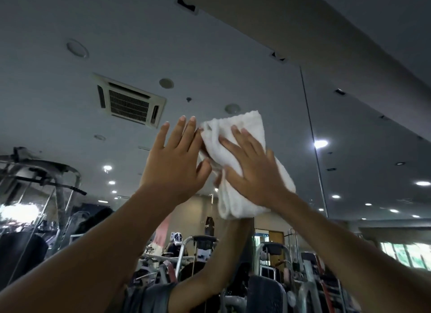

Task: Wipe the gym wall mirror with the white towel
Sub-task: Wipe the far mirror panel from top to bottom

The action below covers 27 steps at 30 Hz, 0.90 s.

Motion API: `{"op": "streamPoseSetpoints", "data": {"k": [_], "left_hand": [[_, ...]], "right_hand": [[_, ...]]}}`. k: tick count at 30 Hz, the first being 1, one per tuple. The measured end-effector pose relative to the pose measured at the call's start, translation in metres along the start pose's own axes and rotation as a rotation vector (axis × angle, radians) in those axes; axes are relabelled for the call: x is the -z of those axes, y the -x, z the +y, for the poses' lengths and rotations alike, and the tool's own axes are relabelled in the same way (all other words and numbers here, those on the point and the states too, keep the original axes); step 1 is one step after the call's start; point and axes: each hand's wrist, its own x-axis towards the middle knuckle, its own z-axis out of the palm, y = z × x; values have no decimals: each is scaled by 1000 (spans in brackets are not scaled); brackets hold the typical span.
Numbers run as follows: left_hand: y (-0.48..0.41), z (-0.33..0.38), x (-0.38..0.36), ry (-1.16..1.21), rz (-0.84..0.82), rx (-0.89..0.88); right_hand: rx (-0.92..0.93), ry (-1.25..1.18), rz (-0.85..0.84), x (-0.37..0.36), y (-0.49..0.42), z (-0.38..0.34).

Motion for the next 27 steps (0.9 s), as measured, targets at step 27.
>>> {"op": "streamPoseSetpoints", "data": {"k": [27], "left_hand": [[27,6,-5,-47,38,-20]], "right_hand": [[-221,13,33,-5,5,-11]]}}
